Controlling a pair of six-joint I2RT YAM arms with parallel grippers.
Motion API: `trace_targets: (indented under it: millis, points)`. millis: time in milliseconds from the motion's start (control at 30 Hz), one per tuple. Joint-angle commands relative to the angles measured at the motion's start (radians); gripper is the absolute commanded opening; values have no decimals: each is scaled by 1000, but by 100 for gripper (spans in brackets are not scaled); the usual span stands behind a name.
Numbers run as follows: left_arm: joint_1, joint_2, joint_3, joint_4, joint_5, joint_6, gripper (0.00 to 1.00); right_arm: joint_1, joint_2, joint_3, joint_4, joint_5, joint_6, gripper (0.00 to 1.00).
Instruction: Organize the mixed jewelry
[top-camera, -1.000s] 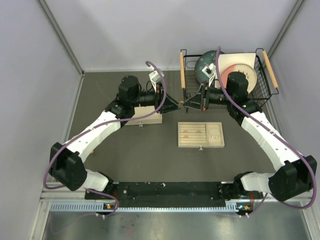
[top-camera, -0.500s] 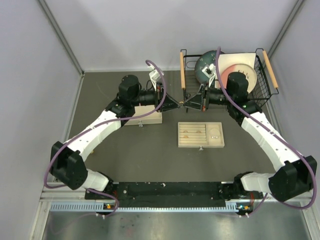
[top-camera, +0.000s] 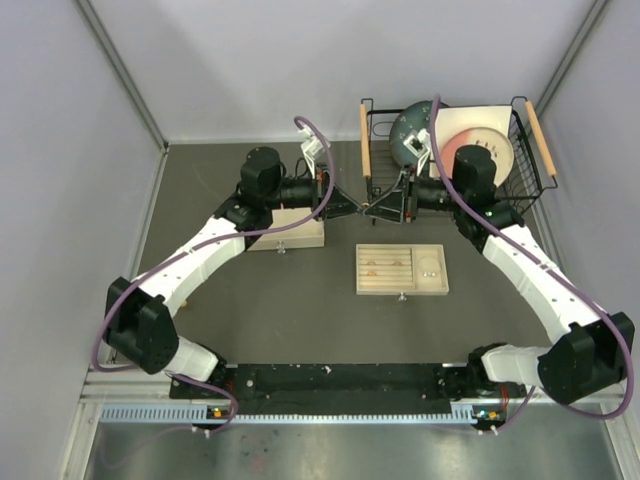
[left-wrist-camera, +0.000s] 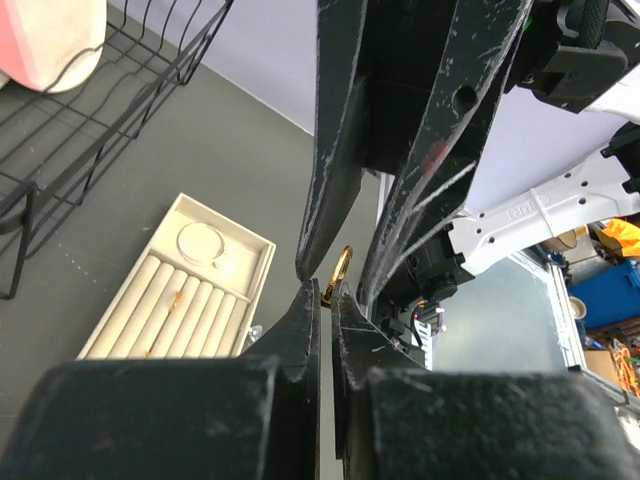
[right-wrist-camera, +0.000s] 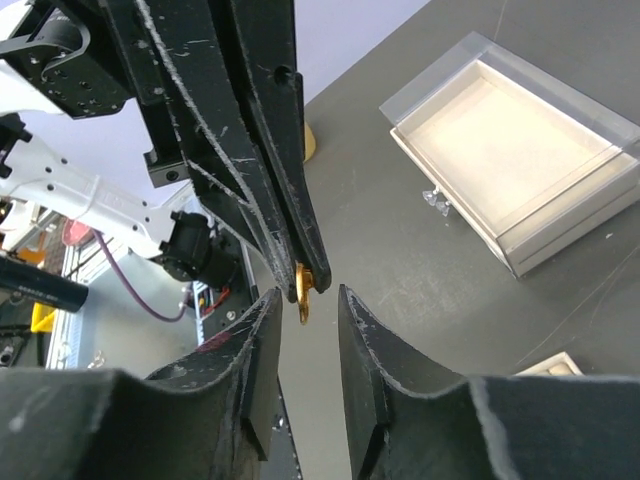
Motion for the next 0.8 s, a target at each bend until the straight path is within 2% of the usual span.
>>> trace_targets:
  millis: [0, 100, 167, 400, 533, 667, 767]
  points:
    - [-1, -1, 70, -28, -1, 52, 0, 6, -48, 14, -11, 31, -48, 34]
    - [-2, 4, 93, -99, -26, 135, 0, -7, -73, 28, -52, 83, -76, 38]
    - [-2, 3, 102, -217, -62, 223, 0, -61, -94, 26, -69, 118, -73, 39]
    - [-14, 35, 165, -432, -216, 471, 0, -263, -130, -6, -114, 178, -75, 38]
    - [-108, 55, 196, -536, -386, 615, 0, -397, -176, -75, -134, 229, -81, 38]
    - [-240, 111, 257, -633, -657, 762, 0, -492, -229, -145, -161, 262, -116, 37]
    - [-326, 183, 318, -693, -752, 821, 0, -540, -274, -190, -181, 282, -150, 37]
